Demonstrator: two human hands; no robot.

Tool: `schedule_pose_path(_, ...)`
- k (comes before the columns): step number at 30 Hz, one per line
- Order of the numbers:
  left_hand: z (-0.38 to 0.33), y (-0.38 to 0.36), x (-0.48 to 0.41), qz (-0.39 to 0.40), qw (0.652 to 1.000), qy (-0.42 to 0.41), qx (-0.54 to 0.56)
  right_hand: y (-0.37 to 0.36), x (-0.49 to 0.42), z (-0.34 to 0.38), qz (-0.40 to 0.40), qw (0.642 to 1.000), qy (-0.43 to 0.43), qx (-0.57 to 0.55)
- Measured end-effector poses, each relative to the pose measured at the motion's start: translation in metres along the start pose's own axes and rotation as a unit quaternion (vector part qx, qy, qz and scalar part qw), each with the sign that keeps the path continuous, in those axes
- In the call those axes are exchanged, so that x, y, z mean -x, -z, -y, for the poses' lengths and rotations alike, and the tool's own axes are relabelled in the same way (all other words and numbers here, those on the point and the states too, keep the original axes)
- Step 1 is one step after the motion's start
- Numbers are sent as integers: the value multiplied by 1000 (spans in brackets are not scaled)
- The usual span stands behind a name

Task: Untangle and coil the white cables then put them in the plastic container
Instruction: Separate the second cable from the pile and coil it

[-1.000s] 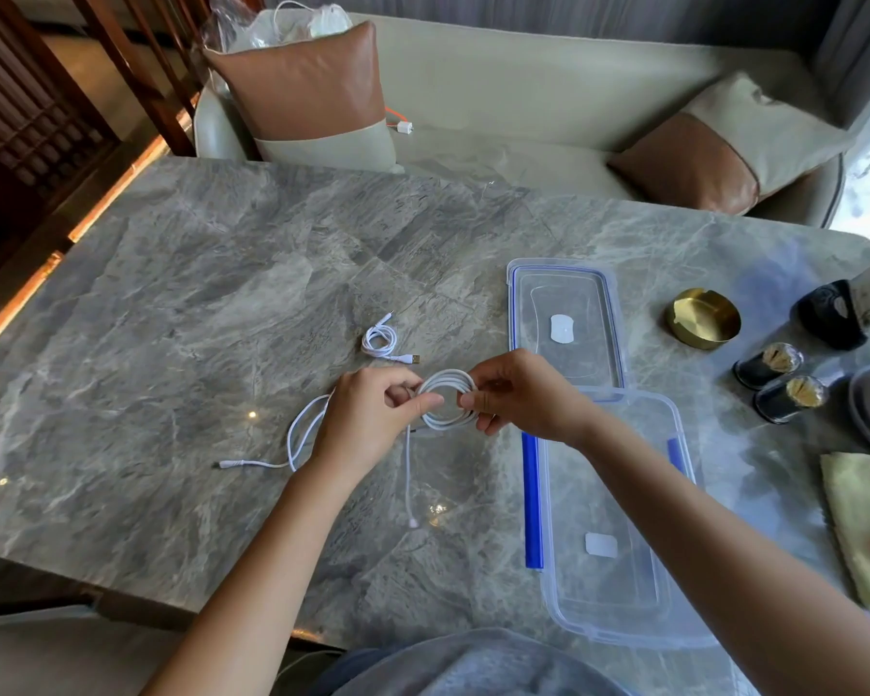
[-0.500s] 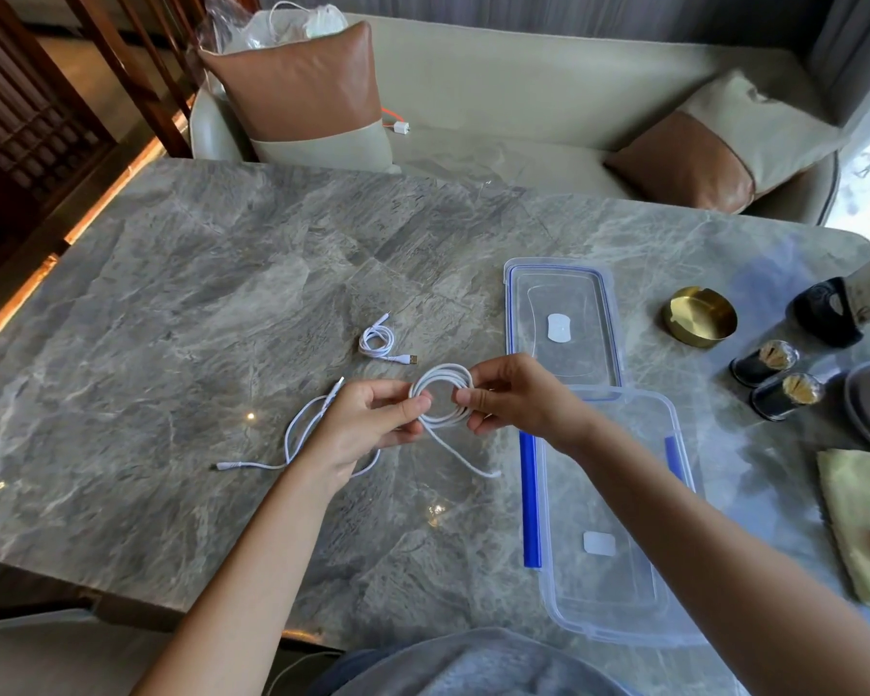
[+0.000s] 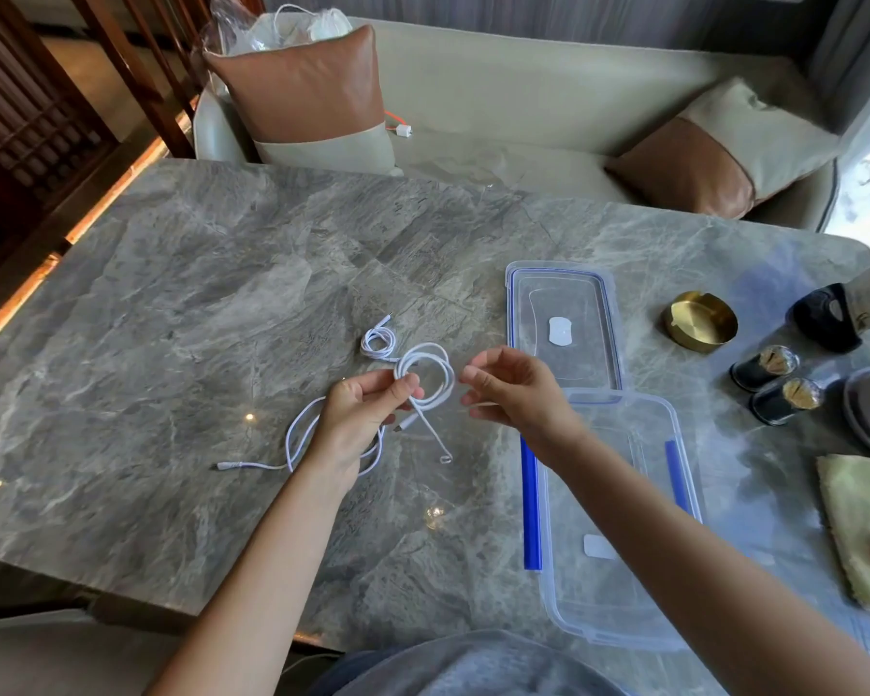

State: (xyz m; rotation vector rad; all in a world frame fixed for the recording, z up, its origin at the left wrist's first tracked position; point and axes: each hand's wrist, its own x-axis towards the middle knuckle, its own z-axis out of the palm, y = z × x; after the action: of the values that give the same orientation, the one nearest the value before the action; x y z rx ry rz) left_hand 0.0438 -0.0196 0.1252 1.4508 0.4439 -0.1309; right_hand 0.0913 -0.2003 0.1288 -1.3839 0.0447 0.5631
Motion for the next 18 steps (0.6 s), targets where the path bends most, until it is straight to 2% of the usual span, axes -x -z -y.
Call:
schedule_pose_path(2, 1, 0, -1, -32, 999, -3, 27, 0, 7, -4, 27, 999, 4, 45)
schedule_pose_path(5, 0, -2, 0, -50, 997, -19, 57, -8, 21, -16, 138, 982, -110, 72)
schedule_pose_path(7, 1, -6, 1, -46, 997, -25, 59, -14, 26, -25, 140, 972, -188, -3)
schedule_pose_path(9, 2, -10, 2, -39, 998, -30, 42, -21, 25, -29, 88, 963, -226, -117)
schedule_pose_path(11, 4, -11, 3, -35, 998, -38, 21, -26, 22, -28, 9, 955, -224, -196)
schedule_pose_path(13, 5, -10, 4, -32, 998, -46, 11, -26, 15, -26, -57, 954, -189, -224)
schedule_pose_path(15, 6, -9, 4, -26, 998, -54, 0, -23, 10, -23, -81, 966, -143, -198)
schedule_pose_path(18, 6, -10, 4, -18, 998, -63, -19, -19, 8, -18, -72, 992, -71, -71)
